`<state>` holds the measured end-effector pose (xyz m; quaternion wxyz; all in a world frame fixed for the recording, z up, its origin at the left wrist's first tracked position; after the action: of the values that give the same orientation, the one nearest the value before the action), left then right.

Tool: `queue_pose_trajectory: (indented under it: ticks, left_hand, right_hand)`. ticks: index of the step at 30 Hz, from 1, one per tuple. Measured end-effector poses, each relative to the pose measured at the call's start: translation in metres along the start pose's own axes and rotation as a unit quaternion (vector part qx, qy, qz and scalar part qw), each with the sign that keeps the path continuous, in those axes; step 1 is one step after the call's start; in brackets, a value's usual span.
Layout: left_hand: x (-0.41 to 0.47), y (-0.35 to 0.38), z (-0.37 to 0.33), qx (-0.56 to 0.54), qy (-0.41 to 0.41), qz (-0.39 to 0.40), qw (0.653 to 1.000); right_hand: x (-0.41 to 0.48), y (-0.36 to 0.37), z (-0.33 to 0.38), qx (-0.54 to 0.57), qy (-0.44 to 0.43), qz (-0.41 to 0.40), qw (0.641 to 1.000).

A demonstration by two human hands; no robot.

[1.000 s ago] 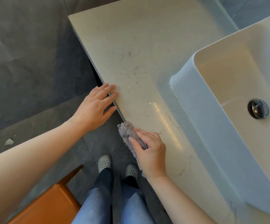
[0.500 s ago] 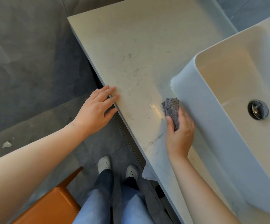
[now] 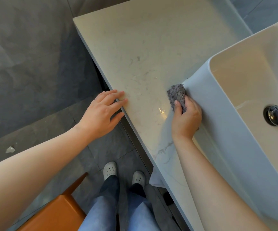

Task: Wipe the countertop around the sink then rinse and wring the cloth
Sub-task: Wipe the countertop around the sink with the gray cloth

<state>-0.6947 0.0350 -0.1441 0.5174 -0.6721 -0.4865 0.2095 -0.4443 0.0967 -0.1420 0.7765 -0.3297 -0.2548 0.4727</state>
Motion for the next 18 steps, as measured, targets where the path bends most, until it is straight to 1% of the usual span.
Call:
queue_pose_trajectory:
  ticks: [5, 12, 18]
  left_hand:
    - [0.001, -0.003, 0.005, -0.007, 0.004, -0.001, 1.000]
    - [0.000, -0.005, 0.007, -0.019, 0.016, -0.011, 1.000]
    - [0.002, -0.013, 0.021, -0.029, 0.038, 0.014, 0.999]
  right_hand:
    - [-0.012, -0.002, 0.006, -0.010, -0.002, 0.017, 1.000]
    - [-0.071, 0.000, 0.015, -0.014, -0.054, 0.070, 0.996]
    - [-0.109, -0.003, 0.018, -0.008, -0.079, 0.115, 0.990]
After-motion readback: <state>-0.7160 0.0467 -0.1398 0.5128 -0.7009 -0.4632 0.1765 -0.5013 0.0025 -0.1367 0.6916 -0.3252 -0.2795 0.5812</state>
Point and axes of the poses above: each hand's wrist, its own x-axis towards the middle knuckle, its own y-axis out of the palm, z = x × y, the point moved 1 cm from there along x, towards the middle knuckle, and after that the axes turned 14 degrees about y, right-handed, at the moved point
